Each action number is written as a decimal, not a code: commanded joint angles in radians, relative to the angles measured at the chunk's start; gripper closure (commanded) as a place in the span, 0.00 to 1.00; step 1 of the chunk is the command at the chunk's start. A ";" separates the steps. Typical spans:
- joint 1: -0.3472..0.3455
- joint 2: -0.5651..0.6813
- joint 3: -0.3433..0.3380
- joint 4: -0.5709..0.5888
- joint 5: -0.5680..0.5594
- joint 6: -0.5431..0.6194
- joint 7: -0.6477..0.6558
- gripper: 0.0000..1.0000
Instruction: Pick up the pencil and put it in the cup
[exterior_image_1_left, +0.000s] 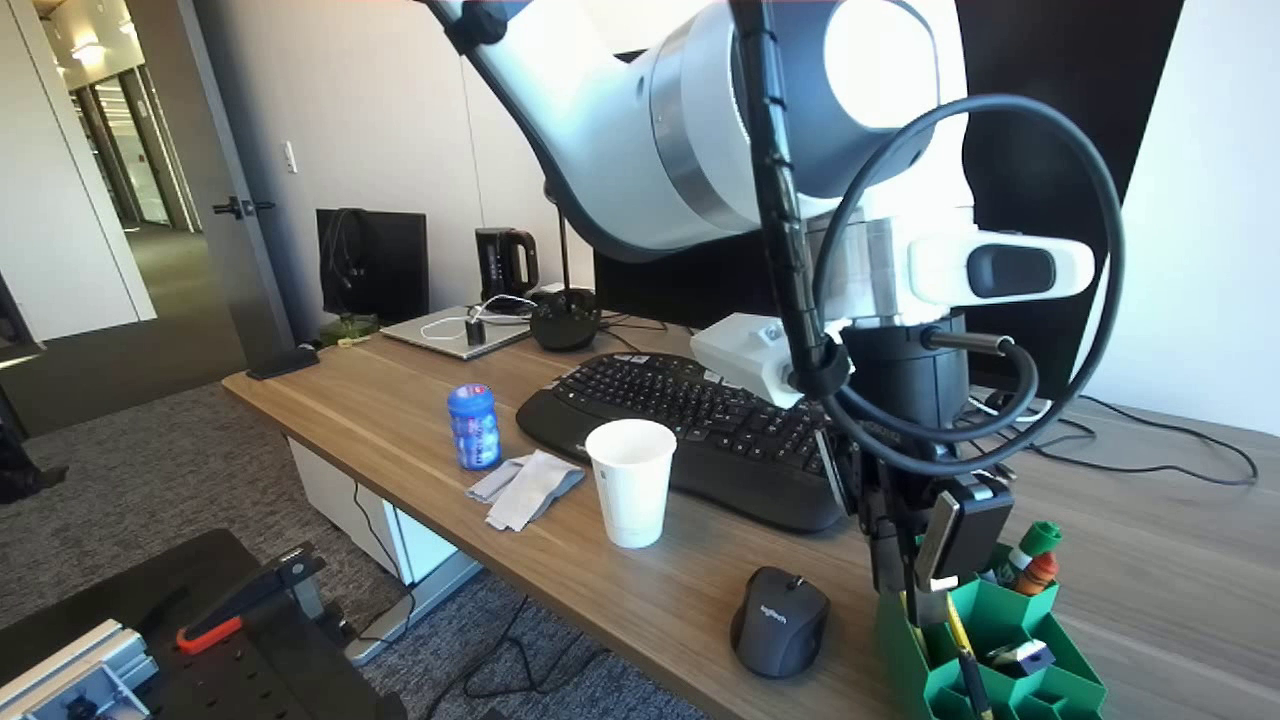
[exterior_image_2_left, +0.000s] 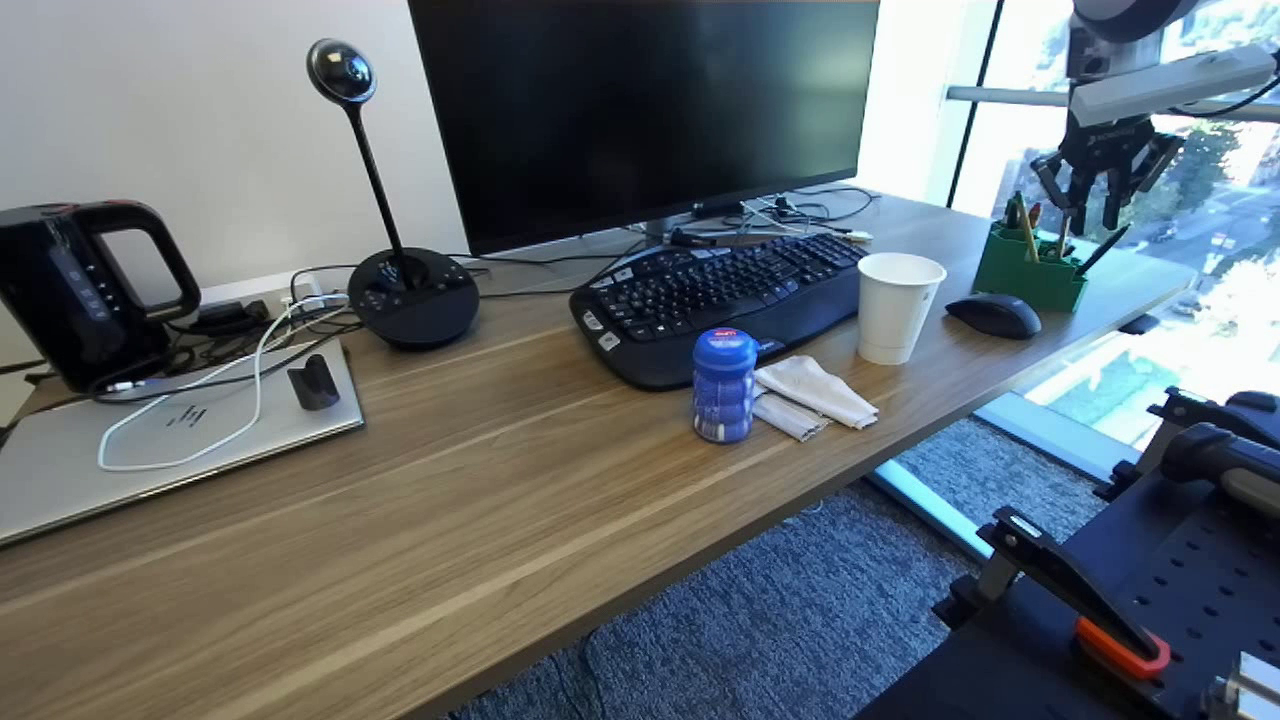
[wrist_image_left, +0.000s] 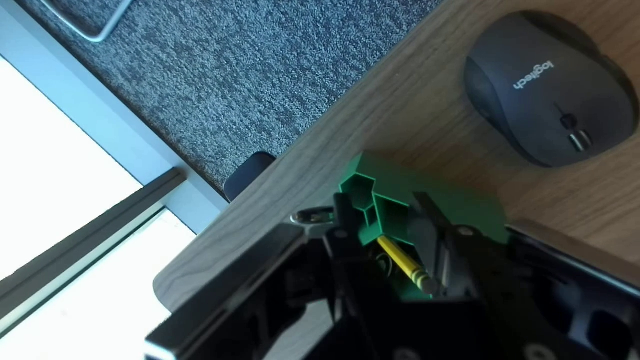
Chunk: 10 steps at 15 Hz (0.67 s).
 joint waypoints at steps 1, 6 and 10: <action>0.014 -0.007 -0.012 0.002 0.003 0.013 0.014 0.35; 0.012 -0.009 -0.003 0.021 0.020 -0.002 0.007 0.01; 0.013 -0.003 0.000 0.044 0.025 -0.003 0.010 0.00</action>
